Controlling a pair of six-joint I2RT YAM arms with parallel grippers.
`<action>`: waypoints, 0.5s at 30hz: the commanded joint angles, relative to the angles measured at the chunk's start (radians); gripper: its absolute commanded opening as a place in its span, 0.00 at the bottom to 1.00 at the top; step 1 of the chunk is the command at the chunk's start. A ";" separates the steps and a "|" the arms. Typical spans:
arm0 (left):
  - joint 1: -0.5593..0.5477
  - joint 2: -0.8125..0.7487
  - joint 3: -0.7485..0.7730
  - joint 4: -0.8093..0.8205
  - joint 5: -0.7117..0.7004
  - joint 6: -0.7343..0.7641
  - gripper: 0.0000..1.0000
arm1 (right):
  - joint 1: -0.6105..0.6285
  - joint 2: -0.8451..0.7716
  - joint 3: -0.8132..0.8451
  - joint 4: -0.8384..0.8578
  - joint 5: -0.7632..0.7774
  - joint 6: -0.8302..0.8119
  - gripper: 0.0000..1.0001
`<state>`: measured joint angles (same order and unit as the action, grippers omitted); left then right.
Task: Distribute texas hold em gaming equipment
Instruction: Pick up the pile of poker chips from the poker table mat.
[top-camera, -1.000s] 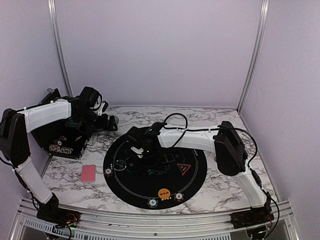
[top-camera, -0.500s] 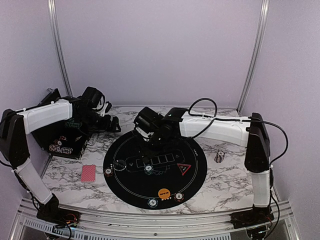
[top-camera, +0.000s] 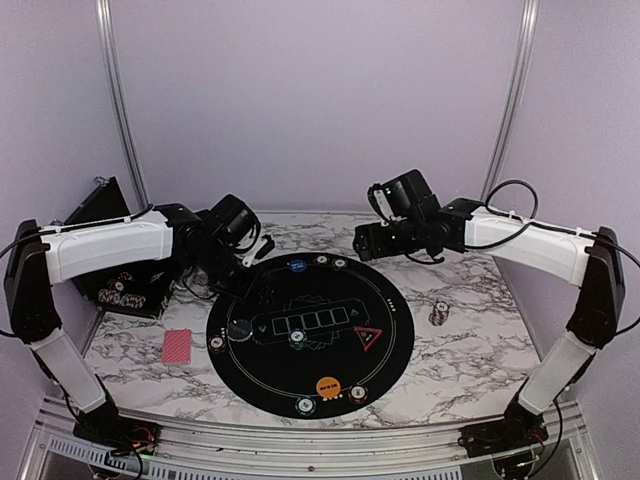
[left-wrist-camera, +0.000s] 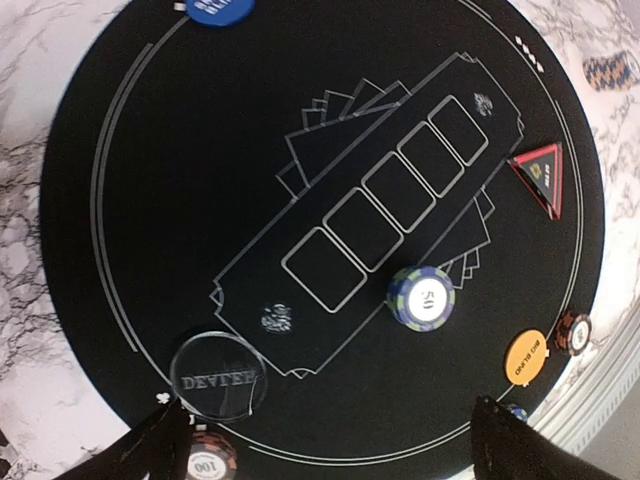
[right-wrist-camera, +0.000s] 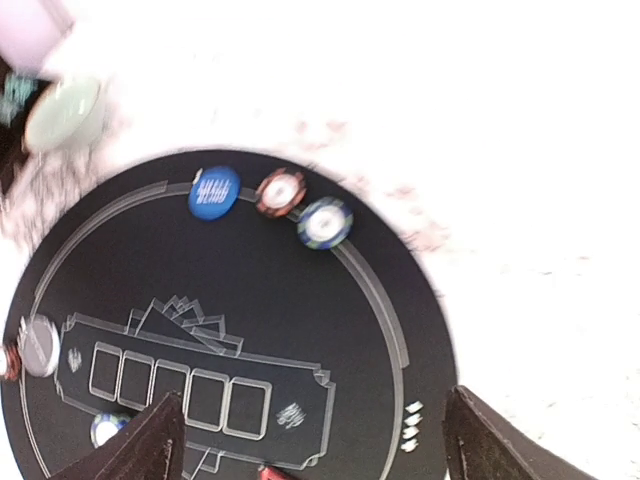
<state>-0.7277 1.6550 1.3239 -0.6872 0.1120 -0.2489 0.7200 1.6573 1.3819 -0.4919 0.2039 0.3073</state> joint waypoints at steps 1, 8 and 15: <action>-0.069 0.078 0.048 -0.078 -0.018 0.020 0.99 | -0.065 -0.128 -0.086 0.189 -0.003 0.024 0.87; -0.148 0.235 0.170 -0.120 -0.010 0.054 0.99 | -0.121 -0.259 -0.224 0.293 0.004 0.047 0.86; -0.184 0.362 0.265 -0.153 0.016 0.087 0.99 | -0.122 -0.323 -0.284 0.324 0.031 0.059 0.86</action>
<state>-0.8967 1.9659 1.5368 -0.7788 0.1085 -0.1947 0.6018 1.3800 1.1152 -0.2276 0.2077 0.3477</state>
